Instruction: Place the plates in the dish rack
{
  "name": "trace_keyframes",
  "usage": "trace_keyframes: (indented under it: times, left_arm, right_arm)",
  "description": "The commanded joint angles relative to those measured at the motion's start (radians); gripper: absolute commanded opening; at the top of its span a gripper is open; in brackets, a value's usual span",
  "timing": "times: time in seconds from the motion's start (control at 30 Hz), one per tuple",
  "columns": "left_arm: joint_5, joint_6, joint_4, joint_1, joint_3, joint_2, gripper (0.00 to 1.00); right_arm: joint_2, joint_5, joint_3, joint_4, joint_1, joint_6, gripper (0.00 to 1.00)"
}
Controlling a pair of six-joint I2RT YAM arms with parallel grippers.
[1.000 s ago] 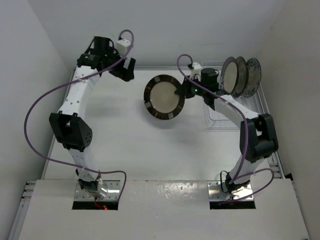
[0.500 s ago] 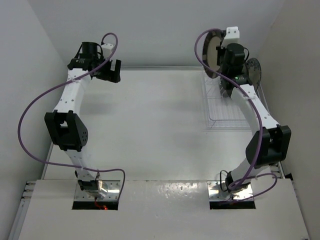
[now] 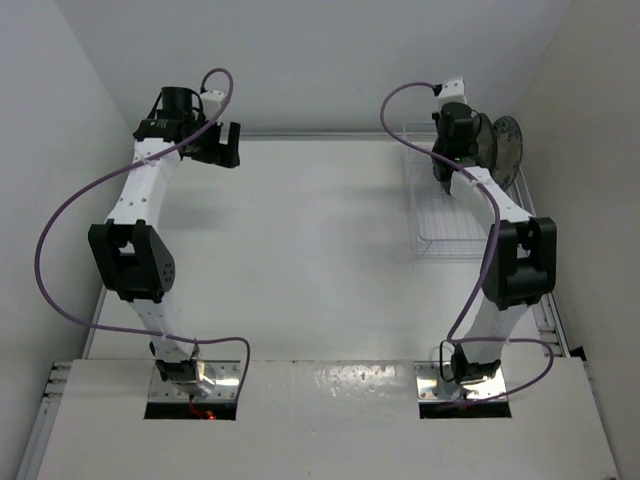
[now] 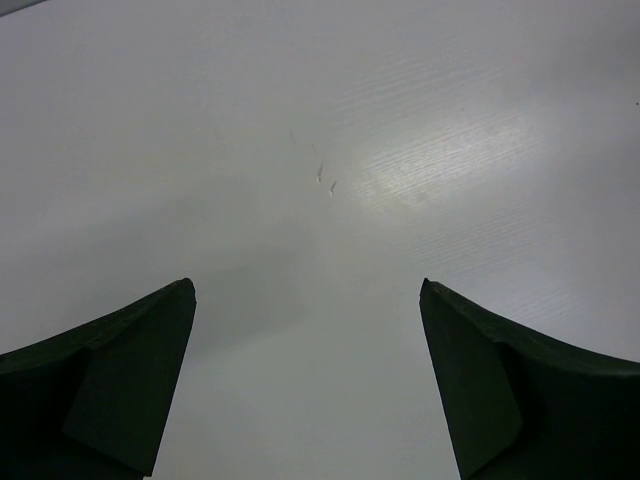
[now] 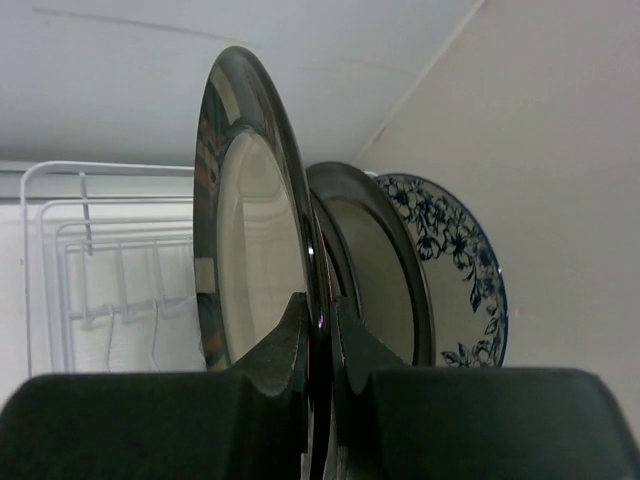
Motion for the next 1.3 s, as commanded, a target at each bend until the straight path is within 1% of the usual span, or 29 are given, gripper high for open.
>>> trace_keyframes:
  times: [0.0, 0.1, 0.33, 0.37, 0.43, 0.47, 0.57, 0.63, 0.67, 0.7, 0.73, 0.83, 0.87, 0.93, 0.97, 1.03, 1.07, 1.1, 1.17, 1.2, 1.23, 1.27]
  left_arm:
    - [0.022, -0.018, 0.021, 0.024, -0.002, -0.043, 0.99]
    - [0.022, -0.018, 0.021, 0.024, -0.002, -0.043, 0.99]
    - [0.022, -0.018, 0.021, 0.024, -0.002, -0.043, 0.99]
    - [0.022, -0.018, 0.021, 0.024, -0.002, -0.043, 0.99]
    - [0.022, -0.018, 0.03, 0.033, -0.002, -0.043, 0.99]
    - [0.031, -0.018, 0.03, 0.033, -0.002, -0.043, 0.99]
    - [0.031, -0.018, 0.03, 0.033, -0.002, -0.043, 0.99]
    - [0.031, -0.018, 0.03, 0.033, -0.002, -0.043, 0.99]
    - [0.031, -0.009, 0.03, 0.033, -0.011, -0.043, 0.99]
    - [0.031, -0.009, 0.03, 0.033, -0.011, -0.052, 0.99]
    - [0.031, -0.009, 0.03, 0.033, -0.011, -0.052, 0.99]
    - [0.031, -0.009, 0.03, 0.033, -0.022, -0.052, 0.99]
    - [0.031, -0.009, 0.03, 0.033, -0.022, -0.052, 0.99]
    - [0.031, -0.009, 0.03, 0.033, -0.022, -0.052, 0.99]
    - [0.031, -0.009, 0.03, 0.033, -0.022, -0.052, 0.99]
    - [0.04, -0.009, 0.03, 0.033, -0.022, -0.061, 0.99]
    - [0.04, -0.009, 0.03, 0.033, -0.022, -0.061, 0.99]
    - [0.04, -0.009, 0.03, 0.033, -0.022, -0.061, 0.99]
    - [0.03, 0.002, 0.03, 0.042, -0.034, -0.07, 0.99]
    - [0.017, 0.002, 0.03, 0.042, -0.052, -0.07, 0.99]
    - [0.005, 0.002, 0.03, 0.042, -0.065, -0.082, 0.99]
    - [-0.012, 0.014, 0.03, 0.042, -0.081, -0.096, 0.99]
  right_arm:
    - [-0.035, 0.052, 0.018, 0.267, -0.003, -0.015, 0.0]
    - [-0.041, 0.029, -0.023, 0.255, -0.004, 0.031, 0.0]
    - [-0.055, 0.033, -0.146, 0.239, -0.003, 0.177, 0.0]
    - [-0.053, 0.029, -0.152, 0.235, -0.006, 0.218, 0.0]
    - [-0.044, 0.015, -0.175, 0.219, -0.004, 0.232, 0.0]
    - [-0.042, -0.011, -0.178, 0.219, -0.003, 0.278, 0.0]
    - [-0.026, -0.048, -0.192, 0.208, -0.003, 0.298, 0.0]
    - [-0.024, -0.047, -0.188, 0.201, -0.004, 0.315, 0.01]
    - [-0.026, -0.042, -0.184, 0.195, -0.003, 0.321, 0.11]
    - [-0.032, -0.041, -0.178, 0.186, -0.006, 0.324, 0.18]
    - [-0.042, -0.05, -0.174, 0.175, -0.006, 0.323, 0.29]
    - [-0.07, -0.083, -0.178, 0.17, -0.006, 0.303, 0.44]
    - [-0.102, -0.084, -0.178, 0.167, -0.004, 0.302, 0.53]
    - [-0.121, -0.071, -0.184, 0.158, -0.006, 0.291, 0.6]
    - [-0.157, -0.073, -0.184, 0.153, -0.007, 0.285, 0.66]
    - [-0.185, -0.07, -0.2, 0.144, -0.004, 0.268, 0.7]
    - [-0.243, -0.074, -0.204, 0.127, -0.004, 0.263, 0.75]
    - [-0.265, -0.077, -0.22, 0.118, -0.006, 0.275, 0.78]
    - [-0.382, -0.08, -0.255, 0.057, -0.003, 0.315, 0.86]
    - [-0.456, -0.083, -0.291, 0.037, -0.015, 0.347, 0.91]
    - [-0.49, -0.094, -0.334, -0.039, -0.024, 0.39, 0.94]
    - [-0.565, -0.102, -0.38, -0.075, -0.032, 0.418, 0.96]
